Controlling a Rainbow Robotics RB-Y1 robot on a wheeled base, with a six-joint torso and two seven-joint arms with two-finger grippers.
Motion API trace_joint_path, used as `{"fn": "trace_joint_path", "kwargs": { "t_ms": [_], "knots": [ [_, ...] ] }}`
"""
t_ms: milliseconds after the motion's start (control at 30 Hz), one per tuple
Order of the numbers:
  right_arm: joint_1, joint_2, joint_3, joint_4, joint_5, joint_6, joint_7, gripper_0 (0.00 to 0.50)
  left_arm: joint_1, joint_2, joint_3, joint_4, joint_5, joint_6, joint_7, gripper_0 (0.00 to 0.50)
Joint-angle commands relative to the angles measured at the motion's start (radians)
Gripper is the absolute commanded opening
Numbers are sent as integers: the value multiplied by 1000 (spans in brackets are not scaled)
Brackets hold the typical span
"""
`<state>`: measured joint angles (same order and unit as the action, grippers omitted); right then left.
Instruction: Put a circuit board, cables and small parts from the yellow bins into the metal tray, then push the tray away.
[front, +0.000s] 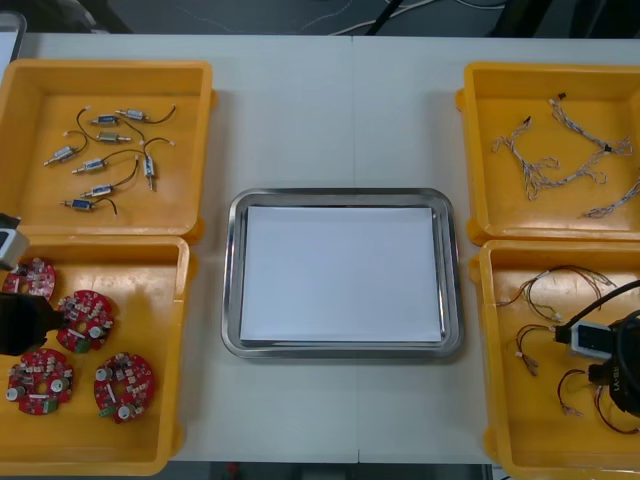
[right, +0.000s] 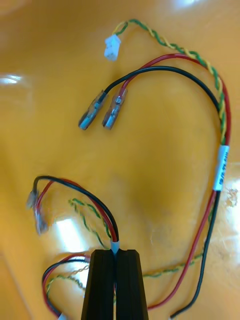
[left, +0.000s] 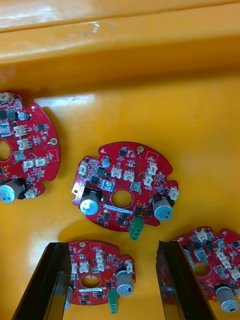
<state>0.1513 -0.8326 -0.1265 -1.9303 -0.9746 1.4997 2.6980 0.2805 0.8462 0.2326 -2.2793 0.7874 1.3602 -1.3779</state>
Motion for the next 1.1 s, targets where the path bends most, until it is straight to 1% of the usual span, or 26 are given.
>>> {"fn": "trace_joint_path", "kwargs": {
  "t_ms": [33,100,300,367,467,633,800,1100],
  "knots": [
    [-30,18,-78,-24,-35,50,7,0,31,22,-38,3,-34,-30,-142,500],
    [-44,20,-97,-24,-47,74,7,0,31,22,-38,4,-34,-32,-158,500],
    [-76,18,-143,-24,-75,129,7,0,29,22,-30,14,-34,-52,-270,500],
    [-85,18,-154,-24,-81,142,-15,0,29,22,-32,24,-31,-62,-305,500],
    [-107,20,-174,-32,-95,171,-87,0,31,17,-36,61,-19,-102,-380,500],
    [-131,20,-208,-56,-96,221,-198,0,31,4,-52,109,-7,-161,-449,500],
    [-148,18,-236,-85,-96,266,-313,0,31,-1,-65,110,-2,-162,-454,500],
    [-153,20,-288,-196,-88,338,-570,0,48,-7,-68,92,26,-162,-440,500]
  ]
}}
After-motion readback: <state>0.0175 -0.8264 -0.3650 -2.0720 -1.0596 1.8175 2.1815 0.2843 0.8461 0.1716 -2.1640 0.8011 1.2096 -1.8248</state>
